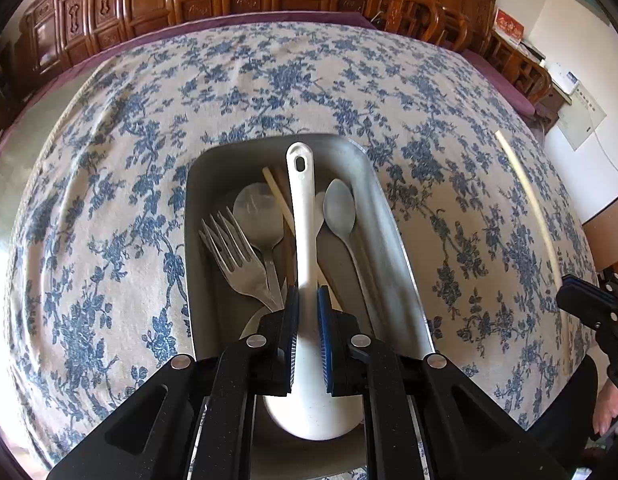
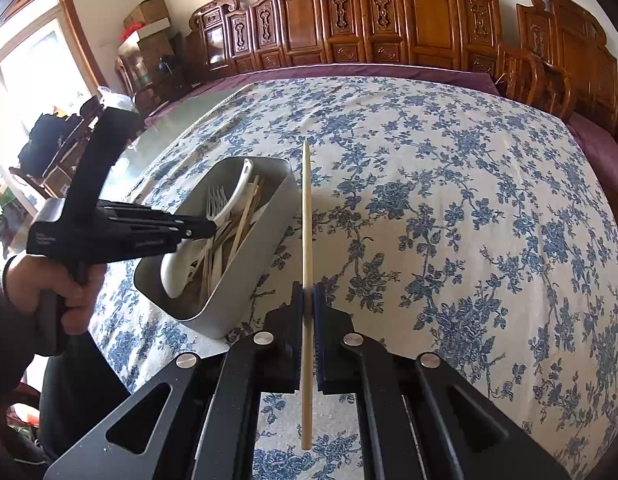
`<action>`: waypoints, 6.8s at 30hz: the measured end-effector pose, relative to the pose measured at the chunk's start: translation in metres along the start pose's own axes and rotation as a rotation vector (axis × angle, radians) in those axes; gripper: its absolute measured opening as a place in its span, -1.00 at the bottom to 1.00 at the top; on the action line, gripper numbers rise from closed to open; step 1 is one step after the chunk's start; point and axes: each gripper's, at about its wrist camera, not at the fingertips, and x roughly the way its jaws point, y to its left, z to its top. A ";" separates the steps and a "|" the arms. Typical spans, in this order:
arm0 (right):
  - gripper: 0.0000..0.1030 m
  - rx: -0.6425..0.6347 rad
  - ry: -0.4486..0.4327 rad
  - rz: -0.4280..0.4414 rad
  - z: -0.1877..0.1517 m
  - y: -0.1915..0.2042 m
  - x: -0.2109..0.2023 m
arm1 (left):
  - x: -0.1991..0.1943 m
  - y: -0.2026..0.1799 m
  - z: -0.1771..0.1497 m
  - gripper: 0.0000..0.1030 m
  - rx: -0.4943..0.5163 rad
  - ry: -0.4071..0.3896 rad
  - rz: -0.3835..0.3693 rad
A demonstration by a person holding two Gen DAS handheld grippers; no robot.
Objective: Organize utensils
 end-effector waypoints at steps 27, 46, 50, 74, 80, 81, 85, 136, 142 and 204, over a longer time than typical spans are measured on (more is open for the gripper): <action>-0.88 -0.019 0.036 0.103 0.042 0.069 0.054 | -0.089 0.048 -0.024 -0.35 -0.043 -0.171 0.044; -0.88 0.078 0.144 0.077 0.040 0.089 0.117 | -0.104 0.072 -0.035 -0.32 -0.085 -0.199 0.051; -0.88 0.109 0.161 0.090 0.037 0.086 0.128 | -0.102 0.074 -0.036 -0.32 -0.092 -0.192 0.048; -0.67 0.015 -0.058 0.011 0.015 0.084 0.013 | -0.141 0.039 -0.057 0.13 -0.087 -0.297 0.062; -0.08 0.023 -0.140 -0.054 -0.007 0.072 -0.039 | -0.159 0.015 -0.073 0.55 -0.074 -0.338 0.071; 0.10 0.028 -0.156 -0.073 -0.012 0.070 -0.049 | -0.161 0.011 -0.076 0.59 -0.073 -0.343 0.071; 0.62 0.048 -0.212 -0.134 -0.025 0.062 -0.083 | -0.175 -0.005 -0.089 0.72 -0.062 -0.375 0.073; 0.95 0.050 -0.582 -0.300 -0.028 0.085 -0.271 | -0.328 -0.089 -0.114 0.85 -0.001 -0.687 0.119; 0.95 0.050 -0.582 -0.300 -0.028 0.086 -0.271 | -0.328 -0.089 -0.114 0.85 -0.002 -0.686 0.119; 0.95 0.048 -0.576 -0.290 -0.025 0.085 -0.265 | -0.322 -0.091 -0.121 0.85 -0.004 -0.683 0.119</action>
